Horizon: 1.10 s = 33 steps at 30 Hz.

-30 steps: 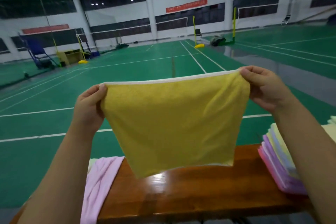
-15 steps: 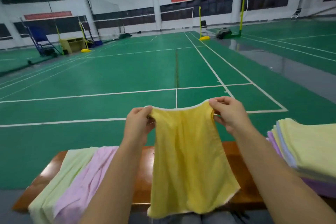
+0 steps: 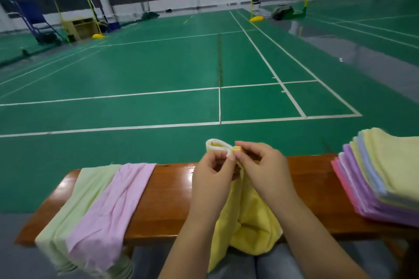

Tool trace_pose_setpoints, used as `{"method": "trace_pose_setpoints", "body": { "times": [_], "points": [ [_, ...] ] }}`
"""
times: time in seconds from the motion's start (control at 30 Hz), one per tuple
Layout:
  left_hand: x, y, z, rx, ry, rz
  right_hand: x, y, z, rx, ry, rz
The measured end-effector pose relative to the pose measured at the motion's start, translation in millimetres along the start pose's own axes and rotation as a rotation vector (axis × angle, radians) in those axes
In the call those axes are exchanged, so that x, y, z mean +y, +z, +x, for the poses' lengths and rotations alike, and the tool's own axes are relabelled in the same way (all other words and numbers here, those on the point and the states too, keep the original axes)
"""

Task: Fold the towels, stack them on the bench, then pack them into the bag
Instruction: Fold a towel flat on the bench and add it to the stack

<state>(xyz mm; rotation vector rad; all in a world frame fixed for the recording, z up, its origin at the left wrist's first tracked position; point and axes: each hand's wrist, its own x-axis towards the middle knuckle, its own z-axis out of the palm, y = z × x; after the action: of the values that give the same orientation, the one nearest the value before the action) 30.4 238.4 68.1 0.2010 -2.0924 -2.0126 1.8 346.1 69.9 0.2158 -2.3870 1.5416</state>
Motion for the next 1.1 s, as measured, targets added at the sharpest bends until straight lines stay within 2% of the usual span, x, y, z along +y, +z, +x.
{"method": "trace_pose_setpoints", "body": {
  "times": [0.13, 0.33, 0.5, 0.63, 0.7, 0.8, 0.87, 0.9, 1.0, 1.03, 1.1],
  "points": [
    [-3.2, -3.3, 0.0, -0.012, 0.04, 0.106, 0.5, 0.7, -5.6, 0.062, -0.108, -0.103],
    [-4.5, -5.1, 2.2, 0.018, 0.04, 0.136, 3.5, 3.2, -5.9, 0.074, -0.189, -0.135],
    [0.9, -7.1, -1.1, -0.02, 0.014, 0.094, 4.3, 1.7, -6.1, 0.048, -0.243, -0.174],
    [5.4, -10.3, -2.5, -0.026, -0.024, 0.018, 2.8, -2.5, -4.8, -0.064, -0.281, -0.184],
    [7.7, -11.8, -3.5, -0.064, -0.078, -0.065, 3.3, -5.8, -2.3, -0.095, -0.279, -0.199],
    [9.6, -17.8, -4.9, -0.205, -0.091, -0.121, 5.0, -13.1, 1.9, -0.102, -0.263, -0.136],
    [7.8, -26.4, -4.2, -0.248, -0.025, -0.093, 4.1, -18.1, 2.3, -0.136, -0.225, -0.034],
    [4.5, -32.4, -2.1, -0.209, 0.029, -0.061, 2.8, -20.4, 1.8, -0.162, -0.196, 0.02],
    [-15.9, -54.7, 14.8, 0.047, 0.186, 0.273, 0.0, -26.4, 0.4, -0.219, -0.126, 0.143],
    [-23.6, -62.9, 21.4, 0.06, 0.179, 0.352, -1.4, -28.3, 0.1, -0.239, -0.117, 0.163],
    [-36.1, -76.5, 34.1, -0.061, 0.058, 0.326, -5.4, -32.0, 0.4, -0.279, -0.111, 0.204]
  ]
}}
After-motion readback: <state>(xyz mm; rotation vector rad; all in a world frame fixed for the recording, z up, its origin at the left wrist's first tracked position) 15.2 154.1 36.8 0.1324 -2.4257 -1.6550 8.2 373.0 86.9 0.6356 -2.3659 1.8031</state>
